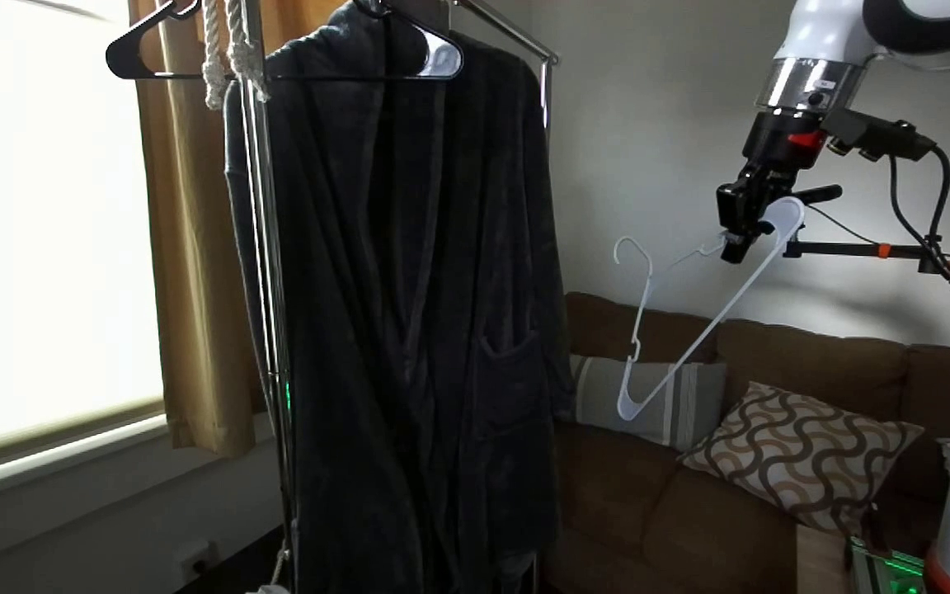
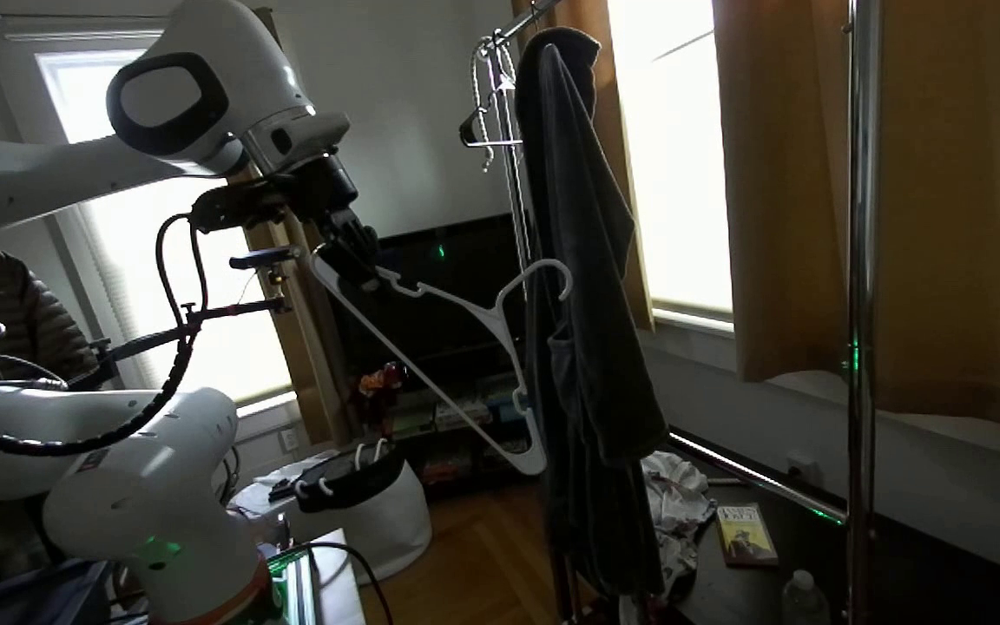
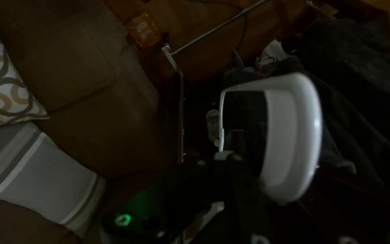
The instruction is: Remove the white hanger from the left side of the top rail and right side of the top rail of clothes hanging rack
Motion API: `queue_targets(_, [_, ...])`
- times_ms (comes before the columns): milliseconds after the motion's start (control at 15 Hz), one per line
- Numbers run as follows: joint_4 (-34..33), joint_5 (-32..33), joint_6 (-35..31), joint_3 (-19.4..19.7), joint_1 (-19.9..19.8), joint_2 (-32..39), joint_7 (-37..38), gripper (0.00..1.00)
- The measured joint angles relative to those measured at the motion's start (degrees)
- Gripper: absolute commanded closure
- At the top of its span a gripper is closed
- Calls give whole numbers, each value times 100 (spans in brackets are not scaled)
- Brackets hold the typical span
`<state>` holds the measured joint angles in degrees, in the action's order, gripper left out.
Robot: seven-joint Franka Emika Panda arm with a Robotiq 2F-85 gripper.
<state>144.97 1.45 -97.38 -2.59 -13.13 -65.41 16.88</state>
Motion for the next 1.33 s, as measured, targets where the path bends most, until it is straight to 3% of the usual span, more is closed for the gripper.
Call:
queue_targets(267, [-70,42,-144,-14,-63,26,-60,99])
queue_targets(533, [-471,850,-525,-34,-119,173,-262,99])
queue_targets(800, [-1113,1463,-797,-1,-257,557,-374,99])
queue_targets(1200, [-2542,1492,-974,126,-14,1470,-836,99])
queue_targets(1333, [-2733,1497,-974,159,20,1622,-869,99])
